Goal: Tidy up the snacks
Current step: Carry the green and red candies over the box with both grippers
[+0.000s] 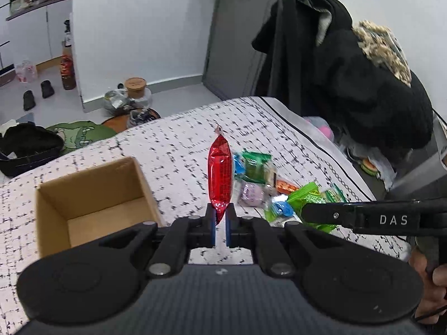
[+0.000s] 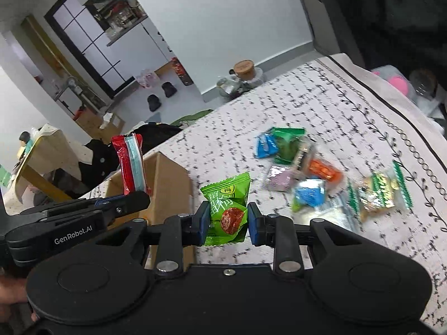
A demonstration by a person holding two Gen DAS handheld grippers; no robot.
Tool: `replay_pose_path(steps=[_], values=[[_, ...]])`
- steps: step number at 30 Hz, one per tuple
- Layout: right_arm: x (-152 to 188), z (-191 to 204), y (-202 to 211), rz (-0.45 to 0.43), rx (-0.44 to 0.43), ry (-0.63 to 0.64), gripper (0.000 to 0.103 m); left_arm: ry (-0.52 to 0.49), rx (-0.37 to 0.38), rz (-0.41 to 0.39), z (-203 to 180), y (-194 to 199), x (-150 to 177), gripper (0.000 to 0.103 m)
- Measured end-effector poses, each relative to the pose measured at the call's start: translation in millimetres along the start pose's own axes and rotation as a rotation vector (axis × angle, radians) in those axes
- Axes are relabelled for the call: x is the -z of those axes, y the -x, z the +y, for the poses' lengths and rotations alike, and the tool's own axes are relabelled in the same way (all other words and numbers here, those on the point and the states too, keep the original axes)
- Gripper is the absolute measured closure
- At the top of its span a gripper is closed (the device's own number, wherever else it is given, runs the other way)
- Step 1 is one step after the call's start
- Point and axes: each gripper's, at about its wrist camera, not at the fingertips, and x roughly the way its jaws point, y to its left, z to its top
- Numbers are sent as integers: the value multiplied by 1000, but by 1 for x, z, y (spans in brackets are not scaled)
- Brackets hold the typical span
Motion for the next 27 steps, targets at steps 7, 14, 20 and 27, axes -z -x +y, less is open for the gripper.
replay_pose_path(steps=[7,14,20,27], values=[[-1,25,-8,5,-41,32,75,44,-40,-21,23,14,3,98],[4,49,-23,25,-79,61,75,97,-87,-15,51,19,15,98],[8,69,-35,45,-105,85,75,154,-115,15,77,17,27,98],[13,89,-48,67,-122,96,75,198,-129,41,94,13,47,98]])
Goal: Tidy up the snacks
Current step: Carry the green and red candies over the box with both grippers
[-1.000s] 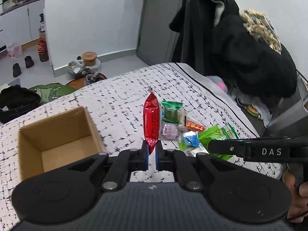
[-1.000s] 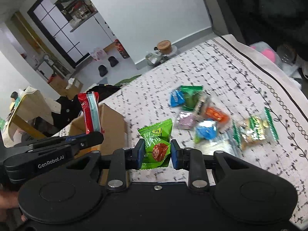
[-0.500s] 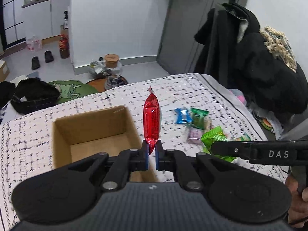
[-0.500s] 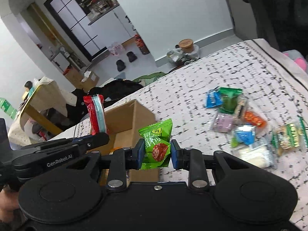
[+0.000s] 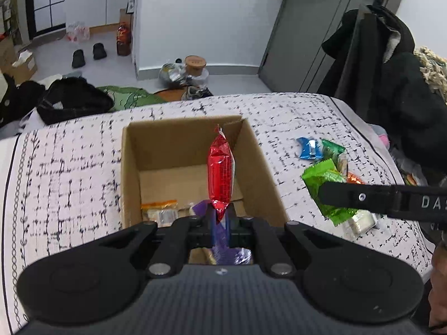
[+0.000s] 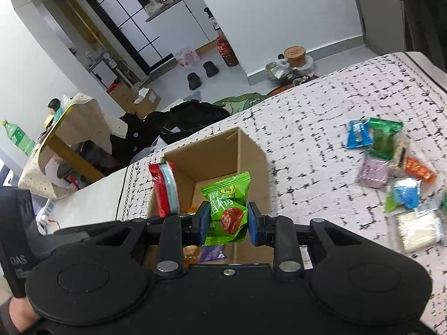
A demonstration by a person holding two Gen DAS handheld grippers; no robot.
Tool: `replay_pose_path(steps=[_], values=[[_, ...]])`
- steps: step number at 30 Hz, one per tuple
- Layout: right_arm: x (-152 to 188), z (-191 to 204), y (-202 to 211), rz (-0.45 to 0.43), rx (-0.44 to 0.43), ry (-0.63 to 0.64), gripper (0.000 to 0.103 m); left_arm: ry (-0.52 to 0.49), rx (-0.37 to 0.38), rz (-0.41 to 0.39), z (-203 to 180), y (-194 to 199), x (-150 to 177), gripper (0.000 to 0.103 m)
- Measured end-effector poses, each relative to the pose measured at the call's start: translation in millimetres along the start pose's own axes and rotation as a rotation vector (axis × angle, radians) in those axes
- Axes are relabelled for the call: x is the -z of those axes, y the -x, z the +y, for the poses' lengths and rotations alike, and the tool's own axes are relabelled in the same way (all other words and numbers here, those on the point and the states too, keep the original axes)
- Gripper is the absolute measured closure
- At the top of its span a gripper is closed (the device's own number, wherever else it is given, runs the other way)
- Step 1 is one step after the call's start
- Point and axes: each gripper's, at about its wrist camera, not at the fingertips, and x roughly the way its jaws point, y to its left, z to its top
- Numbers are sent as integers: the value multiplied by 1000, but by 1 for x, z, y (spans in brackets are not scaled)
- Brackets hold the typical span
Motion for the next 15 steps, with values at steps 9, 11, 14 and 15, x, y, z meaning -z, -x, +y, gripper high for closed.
replay_pose_path(steps=[9,11,14,15], values=[[2,10,-13,9,-5,-3,75,37,21,46,14,-8,19,97],[2,8,-15,13,0,-11,75,41,27,58,15,-10,22,97],[3,7,-19,23,0,-21,75,35,37,71,16,-9,26,97],[3,8,-20,25,-1,-21,75,29,34,73,16,-8,26,96]])
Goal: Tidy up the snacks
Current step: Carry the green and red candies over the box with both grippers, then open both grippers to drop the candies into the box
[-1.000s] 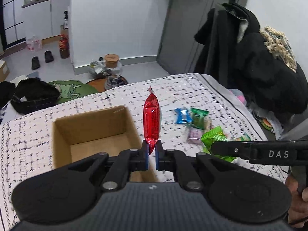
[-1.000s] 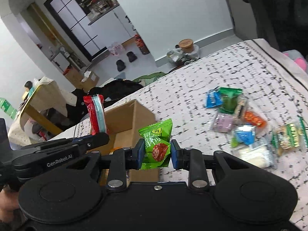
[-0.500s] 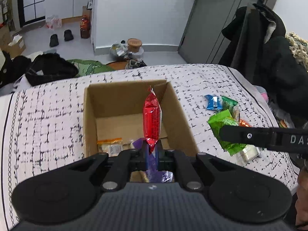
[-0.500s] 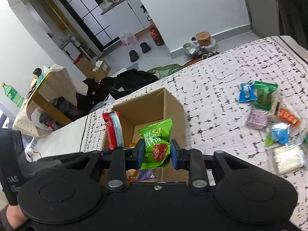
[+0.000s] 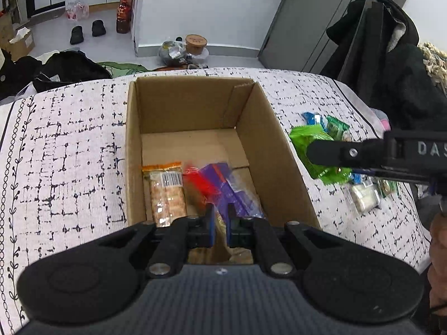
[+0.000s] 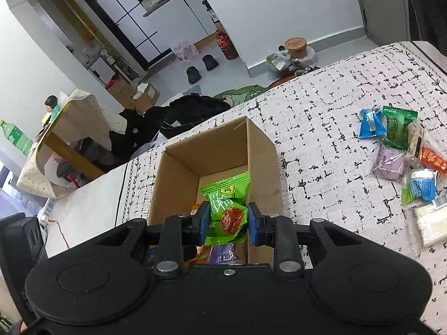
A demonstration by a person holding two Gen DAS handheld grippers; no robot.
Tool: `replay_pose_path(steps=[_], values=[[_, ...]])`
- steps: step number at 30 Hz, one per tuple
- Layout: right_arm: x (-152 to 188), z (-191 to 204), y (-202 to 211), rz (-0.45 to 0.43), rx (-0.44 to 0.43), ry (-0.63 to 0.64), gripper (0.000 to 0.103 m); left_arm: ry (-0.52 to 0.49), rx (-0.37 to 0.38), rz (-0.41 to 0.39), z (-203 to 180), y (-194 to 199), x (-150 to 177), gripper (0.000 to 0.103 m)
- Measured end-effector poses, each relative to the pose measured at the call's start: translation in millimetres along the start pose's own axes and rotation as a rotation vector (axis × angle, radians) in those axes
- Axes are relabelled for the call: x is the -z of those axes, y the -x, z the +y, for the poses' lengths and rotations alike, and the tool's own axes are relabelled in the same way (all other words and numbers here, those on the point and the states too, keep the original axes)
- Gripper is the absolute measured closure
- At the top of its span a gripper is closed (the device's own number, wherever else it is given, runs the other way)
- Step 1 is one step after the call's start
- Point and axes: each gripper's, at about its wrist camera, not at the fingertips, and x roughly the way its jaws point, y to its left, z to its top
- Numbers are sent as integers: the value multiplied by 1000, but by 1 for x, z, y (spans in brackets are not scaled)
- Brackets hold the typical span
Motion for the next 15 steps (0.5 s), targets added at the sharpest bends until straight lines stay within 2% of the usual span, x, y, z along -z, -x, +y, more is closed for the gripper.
replay_pose_path(steps=[4,9,11,15], values=[[1,4,-3,3,-9,6,75,-14,-8,-9,-1,5,3,94],[3,6,-4,11,-14,2,67,2,-6,-12,3,10,2,93],[4,4,-1,6,-10,-4,66,2,-4,-12,3,12,2,90],[5,-7,9,-13,13,-24,64,8,19,-30,1,21,2,62]])
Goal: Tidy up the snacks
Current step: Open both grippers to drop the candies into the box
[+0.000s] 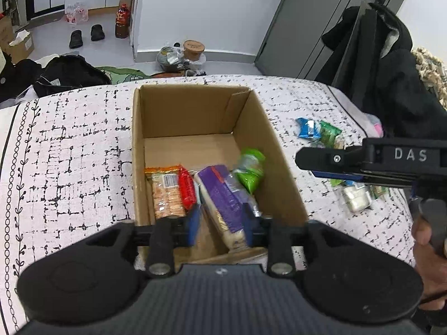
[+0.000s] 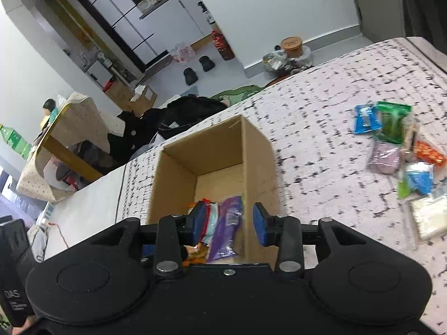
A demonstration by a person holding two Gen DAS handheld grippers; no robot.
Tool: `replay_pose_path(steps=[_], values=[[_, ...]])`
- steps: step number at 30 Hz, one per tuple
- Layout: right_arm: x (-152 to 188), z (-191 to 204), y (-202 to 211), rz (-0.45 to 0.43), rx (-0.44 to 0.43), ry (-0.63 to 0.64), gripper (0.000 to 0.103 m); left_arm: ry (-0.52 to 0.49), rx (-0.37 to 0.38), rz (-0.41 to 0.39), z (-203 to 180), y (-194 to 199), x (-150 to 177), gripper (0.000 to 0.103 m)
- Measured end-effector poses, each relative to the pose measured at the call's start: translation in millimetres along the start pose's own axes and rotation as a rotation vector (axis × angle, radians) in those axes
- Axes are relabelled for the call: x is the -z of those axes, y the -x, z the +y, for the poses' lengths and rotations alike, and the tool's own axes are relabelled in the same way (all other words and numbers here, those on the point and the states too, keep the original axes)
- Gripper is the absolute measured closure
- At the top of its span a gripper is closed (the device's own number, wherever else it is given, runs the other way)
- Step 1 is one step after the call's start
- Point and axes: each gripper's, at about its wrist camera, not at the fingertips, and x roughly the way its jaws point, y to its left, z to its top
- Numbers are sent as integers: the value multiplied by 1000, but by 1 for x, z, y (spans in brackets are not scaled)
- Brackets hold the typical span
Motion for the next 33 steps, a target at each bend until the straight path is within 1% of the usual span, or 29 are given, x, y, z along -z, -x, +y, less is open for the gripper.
replay_pose_path(steps=[1,4,9,12,14,16,19,22,26,28,30,33], values=[[1,-4,3,-3,8,-5,63,-2,-3,-7,-2,2,0,54],[4,-16,10,-5,29,-22,62,-4,-9,-18,-7,4,0,43],[13,-33,22,-8,64,-34,56,3,-4,-18,-13,3,-1,37],[15,-40,29,-12,85,-36,51,-3,2,-27,-19,4,-1,30],[17,-45,34,-14,93,-37,50,-5,5,-33,-23,4,-1,26],[17,-48,38,-19,101,-36,48,-8,6,-36,-27,5,-2,19],[19,-53,45,-26,111,-26,44,-22,5,-48,-35,5,-1,14],[19,-55,52,-33,111,-8,37,-38,6,-57,-44,6,-1,9],[19,-58,60,-46,118,16,25,-64,9,-69,-57,7,1,6],[19,-60,66,-53,119,26,20,-75,14,-71,-62,8,2,1],[19,-62,70,-58,124,34,13,-92,23,-70,-67,7,2,0],[20,-67,75,-67,132,41,6,-120,16,-67,-74,5,2,0]])
